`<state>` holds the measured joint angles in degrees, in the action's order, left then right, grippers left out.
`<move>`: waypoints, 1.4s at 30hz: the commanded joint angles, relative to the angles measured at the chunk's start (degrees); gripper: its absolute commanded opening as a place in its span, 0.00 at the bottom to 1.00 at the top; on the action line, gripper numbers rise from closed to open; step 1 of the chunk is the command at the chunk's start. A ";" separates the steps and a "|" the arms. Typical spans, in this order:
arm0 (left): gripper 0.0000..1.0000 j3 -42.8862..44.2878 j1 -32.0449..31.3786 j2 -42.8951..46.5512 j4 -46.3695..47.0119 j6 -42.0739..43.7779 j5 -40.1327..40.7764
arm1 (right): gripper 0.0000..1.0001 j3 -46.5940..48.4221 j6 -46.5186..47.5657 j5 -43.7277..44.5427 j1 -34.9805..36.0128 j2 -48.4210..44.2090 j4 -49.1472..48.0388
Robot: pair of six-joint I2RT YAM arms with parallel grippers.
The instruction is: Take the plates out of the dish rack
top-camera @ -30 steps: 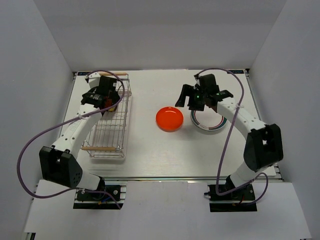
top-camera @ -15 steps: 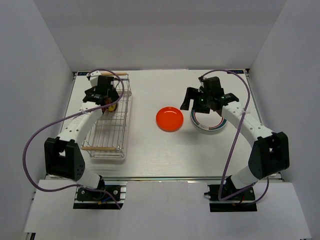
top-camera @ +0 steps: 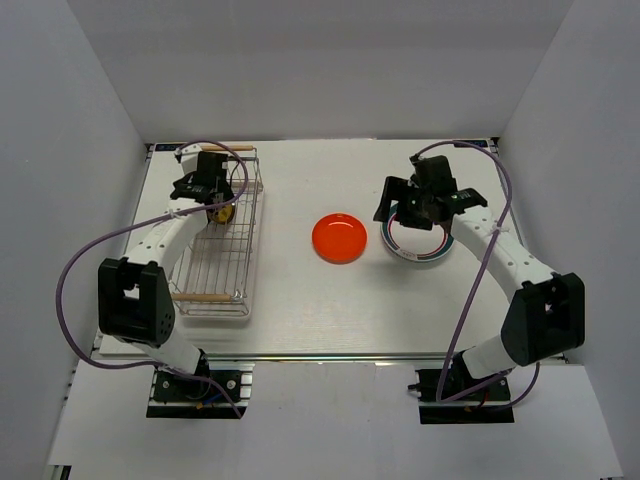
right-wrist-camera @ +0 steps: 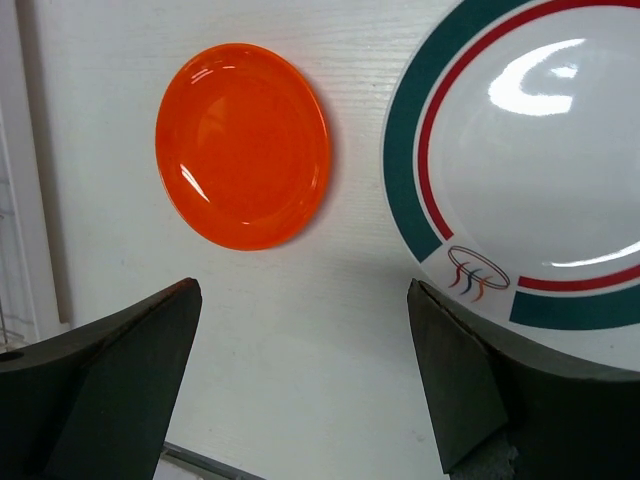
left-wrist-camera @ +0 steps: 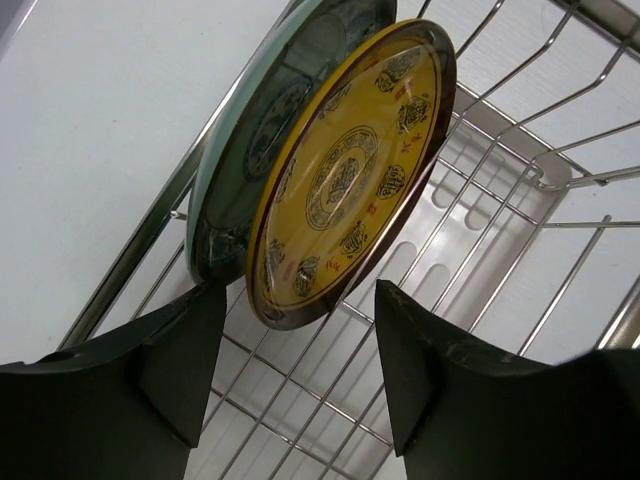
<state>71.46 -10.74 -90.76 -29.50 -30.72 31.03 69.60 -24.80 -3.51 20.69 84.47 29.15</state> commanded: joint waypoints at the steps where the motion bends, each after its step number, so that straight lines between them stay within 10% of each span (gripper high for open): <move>1: 0.70 -0.45 0.72 -0.64 1.90 0.05 0.70 | 0.89 -0.87 0.98 2.10 -0.73 -2.64 1.26; 33: 0.01 -0.89 1.78 1.90 0.76 1.45 2.37 | 0.89 -3.86 2.03 7.90 -4.51 -8.70 5.75; 42: 0.00 -0.89 0.55 8.58 0.58 7.95 3.33 | 0.89 -3.51 2.30 7.03 -4.78 -9.50 5.04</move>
<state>69.69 -9.26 -88.36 -30.06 -25.85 32.84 65.80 -23.44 3.27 16.19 76.95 34.63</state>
